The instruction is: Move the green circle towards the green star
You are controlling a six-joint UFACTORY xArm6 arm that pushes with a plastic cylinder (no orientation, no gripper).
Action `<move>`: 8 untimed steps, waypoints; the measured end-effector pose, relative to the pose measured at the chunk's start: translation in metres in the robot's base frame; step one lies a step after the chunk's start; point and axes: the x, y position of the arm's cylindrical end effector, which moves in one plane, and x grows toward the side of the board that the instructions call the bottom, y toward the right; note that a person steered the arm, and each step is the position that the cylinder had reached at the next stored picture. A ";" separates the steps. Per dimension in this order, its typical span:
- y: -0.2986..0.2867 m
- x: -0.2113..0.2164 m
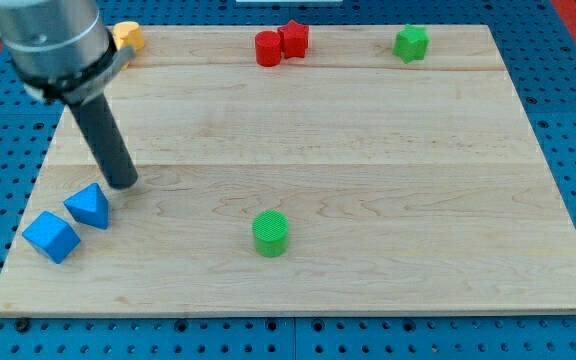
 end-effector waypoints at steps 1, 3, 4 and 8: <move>0.004 0.025; 0.127 0.083; 0.160 0.026; 0.262 -0.057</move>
